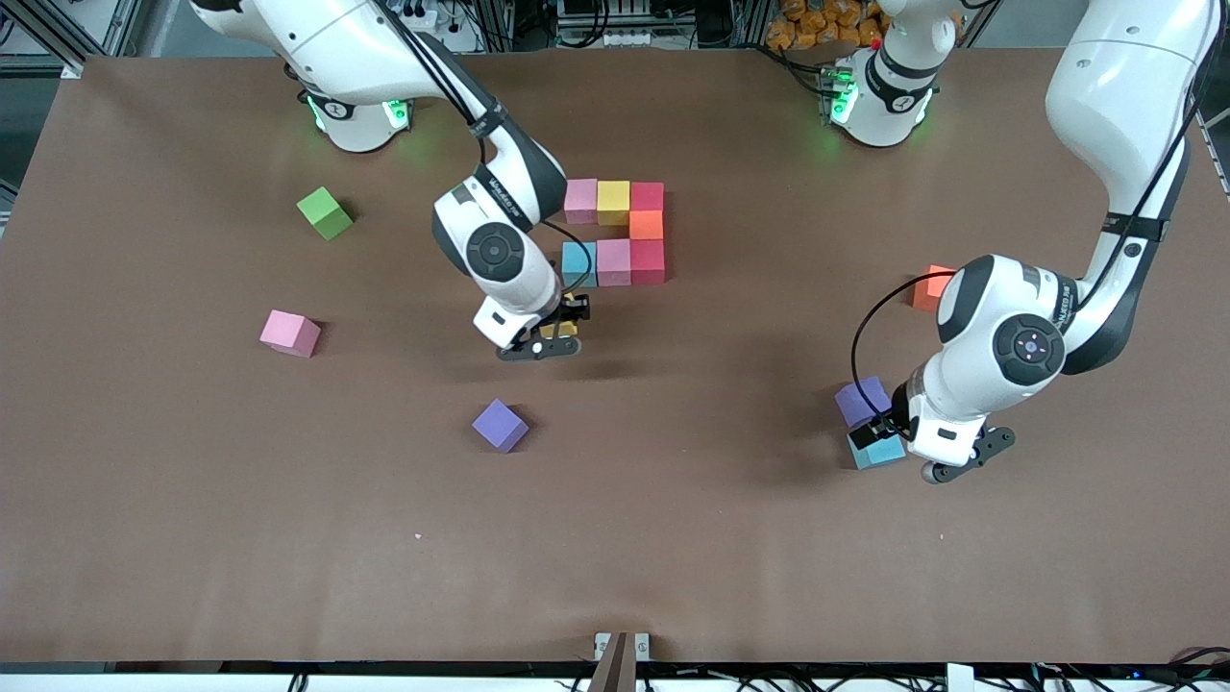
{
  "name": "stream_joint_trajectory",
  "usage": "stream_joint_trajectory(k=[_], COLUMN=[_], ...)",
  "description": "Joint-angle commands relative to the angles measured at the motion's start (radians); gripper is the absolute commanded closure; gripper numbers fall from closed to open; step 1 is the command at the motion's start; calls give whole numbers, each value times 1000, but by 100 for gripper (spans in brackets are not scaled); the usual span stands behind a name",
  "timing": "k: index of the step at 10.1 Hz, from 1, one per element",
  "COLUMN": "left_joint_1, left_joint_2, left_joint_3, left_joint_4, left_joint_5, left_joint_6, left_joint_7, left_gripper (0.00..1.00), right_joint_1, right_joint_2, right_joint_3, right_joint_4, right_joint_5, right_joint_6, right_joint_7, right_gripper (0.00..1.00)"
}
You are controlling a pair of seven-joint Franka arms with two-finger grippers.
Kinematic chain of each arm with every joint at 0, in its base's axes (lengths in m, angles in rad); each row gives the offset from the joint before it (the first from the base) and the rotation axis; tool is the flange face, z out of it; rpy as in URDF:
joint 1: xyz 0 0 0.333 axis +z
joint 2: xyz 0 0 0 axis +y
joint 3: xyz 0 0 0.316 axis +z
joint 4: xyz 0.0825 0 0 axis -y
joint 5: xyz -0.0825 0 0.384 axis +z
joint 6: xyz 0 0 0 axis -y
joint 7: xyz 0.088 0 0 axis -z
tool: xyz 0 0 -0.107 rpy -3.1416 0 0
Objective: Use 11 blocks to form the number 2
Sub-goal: 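Grasp the purple cube with the left gripper while the right gripper carries yellow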
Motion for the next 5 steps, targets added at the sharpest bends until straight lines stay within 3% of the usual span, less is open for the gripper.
stream_joint_trajectory(k=[1,5], left_joint_1=[-11,-4], left_joint_2=[40,35], left_joint_3=[-3,1], left_joint_4=[20,10], left_joint_5=[22,26], left_joint_6=[-24,-137], left_joint_7=[21,53], left_gripper=[0,0], right_joint_1=[42,55], right_joint_2=[44,64], right_joint_3=[-5,-5], right_joint_4=[56,53], right_joint_5=[12,3], right_joint_6=[-3,7], right_joint_7=[52,57], right_gripper=[71,71])
